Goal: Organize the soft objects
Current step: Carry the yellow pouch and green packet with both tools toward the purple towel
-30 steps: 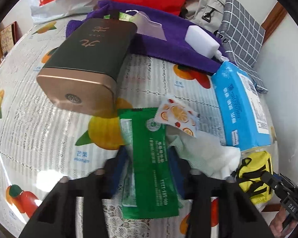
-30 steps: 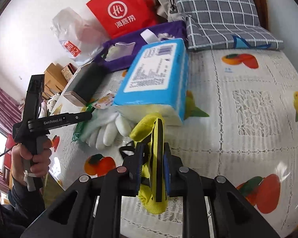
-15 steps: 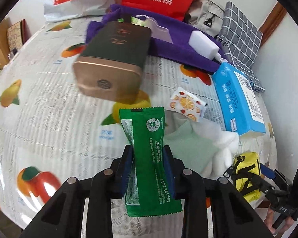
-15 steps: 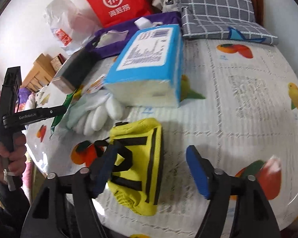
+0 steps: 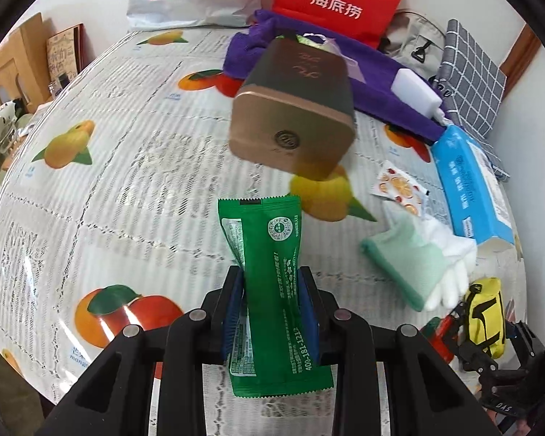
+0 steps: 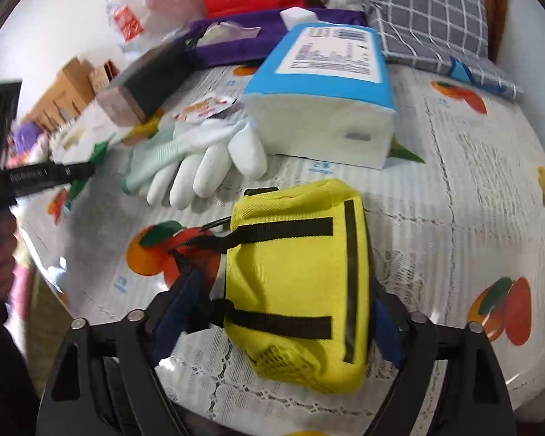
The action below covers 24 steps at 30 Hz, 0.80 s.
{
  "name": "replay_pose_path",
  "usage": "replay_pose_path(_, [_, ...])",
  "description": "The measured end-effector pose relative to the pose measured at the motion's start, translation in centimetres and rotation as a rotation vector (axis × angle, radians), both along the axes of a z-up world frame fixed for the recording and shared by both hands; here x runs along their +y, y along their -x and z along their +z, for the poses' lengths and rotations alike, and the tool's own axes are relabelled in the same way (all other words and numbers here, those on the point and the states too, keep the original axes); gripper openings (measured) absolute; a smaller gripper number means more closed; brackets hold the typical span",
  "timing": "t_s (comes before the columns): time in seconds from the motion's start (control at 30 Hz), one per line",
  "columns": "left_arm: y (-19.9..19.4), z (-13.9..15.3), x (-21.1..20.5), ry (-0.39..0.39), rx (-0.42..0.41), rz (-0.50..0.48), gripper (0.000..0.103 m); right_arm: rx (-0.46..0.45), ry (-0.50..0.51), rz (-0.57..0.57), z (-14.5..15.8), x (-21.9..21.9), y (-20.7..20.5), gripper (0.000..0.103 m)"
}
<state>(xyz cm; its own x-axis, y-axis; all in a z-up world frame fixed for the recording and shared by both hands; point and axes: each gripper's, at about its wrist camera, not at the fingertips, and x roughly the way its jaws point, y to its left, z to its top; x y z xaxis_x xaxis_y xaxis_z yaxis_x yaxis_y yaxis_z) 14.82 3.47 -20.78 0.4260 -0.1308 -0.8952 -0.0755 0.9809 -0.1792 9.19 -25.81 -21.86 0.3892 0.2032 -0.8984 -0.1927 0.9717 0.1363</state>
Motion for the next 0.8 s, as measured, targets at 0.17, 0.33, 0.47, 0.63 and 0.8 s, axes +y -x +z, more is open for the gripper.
replay_pose_path(0.17, [-0.1, -0.2, 0.1, -0.002, -0.008, -0.011, 0.029, -0.046, 0.102, 0.018, -0.5, 1.3, 0.3, 0.086])
replay_pose_path(0.33, [-0.2, -0.3, 0.5, 0.032, -0.012, -0.018, 0.029, -0.057, 0.112, 0.014, -0.3, 1.3, 0.4, 0.075])
replay_pose_path(0.47, [-0.1, 0.1, 0.7, 0.033, -0.018, -0.027, 0.028, -0.056, 0.107, 0.013, 0.0, 1.3, 0.3, 0.064])
replay_pose_path(0.63, [0.4, 0.9, 1.1, 0.042, -0.033, -0.027, 0.028, -0.048, 0.075, -0.017, 0.5, 1.0, -0.1, 0.06])
replay_pose_path(0.8, [0.6, 1.9, 1.4, 0.044, -0.052, -0.018, 0.028, -0.086, 0.049, -0.022, 2.0, 0.7, -0.2, 0.059])
